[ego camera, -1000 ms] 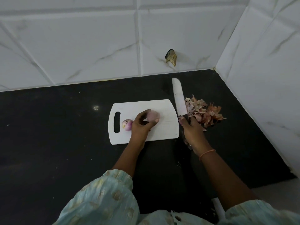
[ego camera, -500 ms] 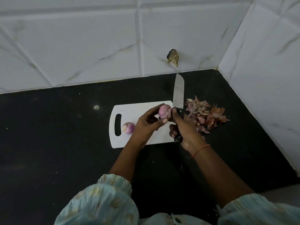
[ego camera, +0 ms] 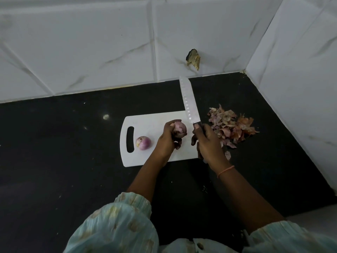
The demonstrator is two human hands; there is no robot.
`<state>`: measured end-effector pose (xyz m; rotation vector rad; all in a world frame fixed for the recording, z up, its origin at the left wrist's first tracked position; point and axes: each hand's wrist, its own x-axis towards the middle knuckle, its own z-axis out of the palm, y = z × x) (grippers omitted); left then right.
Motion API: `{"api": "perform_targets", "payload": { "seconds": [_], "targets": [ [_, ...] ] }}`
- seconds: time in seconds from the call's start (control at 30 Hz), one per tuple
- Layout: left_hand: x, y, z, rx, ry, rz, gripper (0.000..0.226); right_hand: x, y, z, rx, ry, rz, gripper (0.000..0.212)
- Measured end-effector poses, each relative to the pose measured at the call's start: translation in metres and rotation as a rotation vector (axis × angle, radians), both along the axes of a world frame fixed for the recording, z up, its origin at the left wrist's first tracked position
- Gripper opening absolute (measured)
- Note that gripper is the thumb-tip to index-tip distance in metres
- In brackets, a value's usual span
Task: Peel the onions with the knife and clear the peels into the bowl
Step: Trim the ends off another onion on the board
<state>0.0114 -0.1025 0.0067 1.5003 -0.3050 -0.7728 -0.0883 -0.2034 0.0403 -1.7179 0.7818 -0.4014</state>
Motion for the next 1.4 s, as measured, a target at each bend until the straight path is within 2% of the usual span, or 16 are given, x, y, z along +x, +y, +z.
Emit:
{"api": "perform_targets", "payload": {
  "seconds": [0.07, 0.17, 0.3, 0.37, 0.43, 0.47, 0.6, 0.73, 0.83, 0.93, 1.07, 1.13, 1.23, 1.3, 1.4],
  "targets": [
    [0.005, 0.0, 0.0, 0.052, 0.001, 0.018, 0.063, -0.005, -0.003, 0.001, 0.022, 0.011, 0.036, 0.022],
    [0.01, 0.0, -0.002, 0.018, 0.06, -0.014, 0.058, -0.012, -0.008, 0.002, 0.157, 0.062, 0.078, 0.025],
    [0.008, -0.002, -0.003, 0.078, 0.153, 0.081, 0.061, -0.01, -0.004, 0.003, 0.248, 0.104, 0.045, 0.032],
    [0.009, -0.003, -0.002, 0.105, 0.2, 0.089, 0.048, -0.008, 0.002, 0.001, 0.26, 0.108, 0.017, 0.033],
    [0.011, 0.0, -0.001, 0.158, 0.136, 0.016, 0.03, -0.009, 0.005, -0.001, 0.272, 0.115, -0.009, 0.033],
    [0.01, 0.002, 0.0, 0.183, 0.078, -0.018, 0.028, -0.01, 0.005, -0.003, 0.279, 0.125, -0.019, 0.033],
    [0.006, 0.009, -0.006, 0.1, -0.245, 0.019, 0.03, -0.011, 0.004, -0.008, 0.282, 0.165, -0.045, 0.034],
    [-0.001, 0.011, -0.014, 0.21, -0.476, 0.105, 0.041, -0.01, 0.006, -0.012, 0.254, 0.173, -0.023, 0.034],
    [-0.001, 0.01, -0.017, 0.219, -0.513, 0.095, 0.039, -0.009, 0.006, -0.014, 0.246, 0.199, -0.024, 0.033],
    [0.004, 0.015, -0.024, 0.192, -0.547, 0.043, 0.048, -0.007, 0.003, -0.014, 0.251, 0.202, -0.018, 0.033],
    [0.005, 0.02, -0.031, 0.144, -0.529, 0.004, 0.052, -0.004, 0.003, -0.014, 0.243, 0.213, -0.01, 0.033],
    [0.005, 0.018, -0.031, 0.137, -0.458, 0.051, 0.054, -0.002, 0.005, -0.013, 0.234, 0.213, -0.02, 0.032],
    [0.005, 0.014, -0.026, 0.108, -0.335, 0.158, 0.044, -0.003, 0.005, -0.016, 0.204, 0.206, -0.028, 0.031],
    [0.006, 0.012, -0.028, 0.118, -0.358, 0.157, 0.036, -0.004, 0.006, -0.018, 0.18, 0.212, -0.024, 0.031],
    [0.008, 0.006, -0.028, 0.2, -0.412, 0.149, 0.035, -0.005, 0.005, -0.021, 0.148, 0.222, -0.031, 0.032]
  ]
}}
